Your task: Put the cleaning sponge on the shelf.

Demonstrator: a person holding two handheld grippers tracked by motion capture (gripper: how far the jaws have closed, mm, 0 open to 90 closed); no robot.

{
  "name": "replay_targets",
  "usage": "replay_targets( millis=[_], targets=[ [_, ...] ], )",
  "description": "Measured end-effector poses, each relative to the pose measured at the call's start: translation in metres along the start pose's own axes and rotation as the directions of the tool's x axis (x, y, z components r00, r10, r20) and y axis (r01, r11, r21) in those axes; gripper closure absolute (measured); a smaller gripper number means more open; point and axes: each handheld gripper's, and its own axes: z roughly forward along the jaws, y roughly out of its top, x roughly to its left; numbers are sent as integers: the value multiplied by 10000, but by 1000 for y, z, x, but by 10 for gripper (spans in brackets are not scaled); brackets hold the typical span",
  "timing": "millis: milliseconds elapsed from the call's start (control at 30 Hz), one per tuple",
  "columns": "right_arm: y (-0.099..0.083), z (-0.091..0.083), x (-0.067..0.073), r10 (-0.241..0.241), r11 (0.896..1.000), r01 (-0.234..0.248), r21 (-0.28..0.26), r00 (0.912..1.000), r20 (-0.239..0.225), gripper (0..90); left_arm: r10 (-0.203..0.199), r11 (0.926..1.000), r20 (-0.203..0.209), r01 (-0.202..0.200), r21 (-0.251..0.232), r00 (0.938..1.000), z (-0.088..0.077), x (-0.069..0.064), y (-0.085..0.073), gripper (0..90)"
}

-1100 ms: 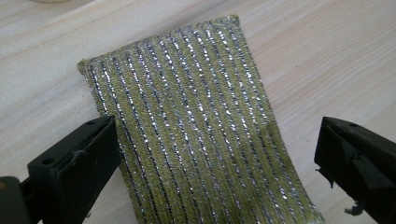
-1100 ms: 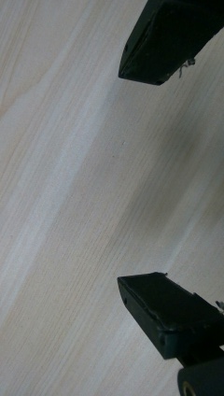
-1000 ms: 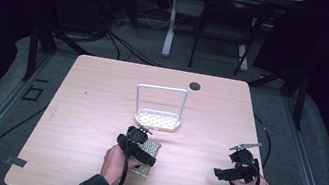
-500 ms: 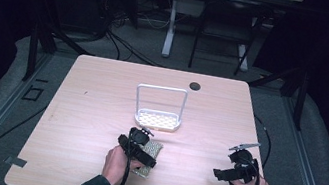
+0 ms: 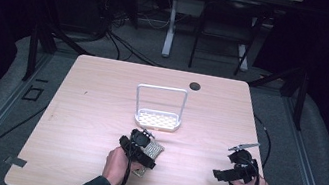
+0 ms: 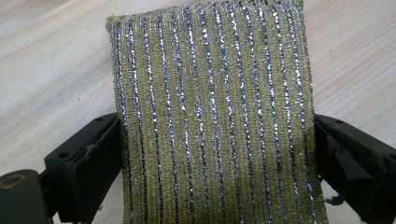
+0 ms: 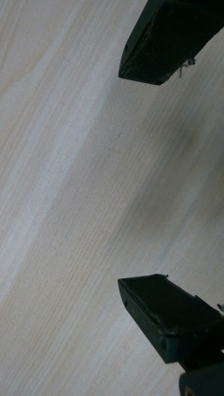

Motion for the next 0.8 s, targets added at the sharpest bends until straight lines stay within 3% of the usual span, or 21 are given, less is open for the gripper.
replay_targets(
  millis=[367,800],
  targets=[
    [0,0,-1,3,10000,-3,32,10000,-55,18,526,9985,-53,-527,-155,9986,-4,-3,-1,143],
    [0,0,0,8,9999,-8,121,10000,-63,25,656,9950,-55,-658,-754,9978,-14,-3,-2,224]
  ],
)
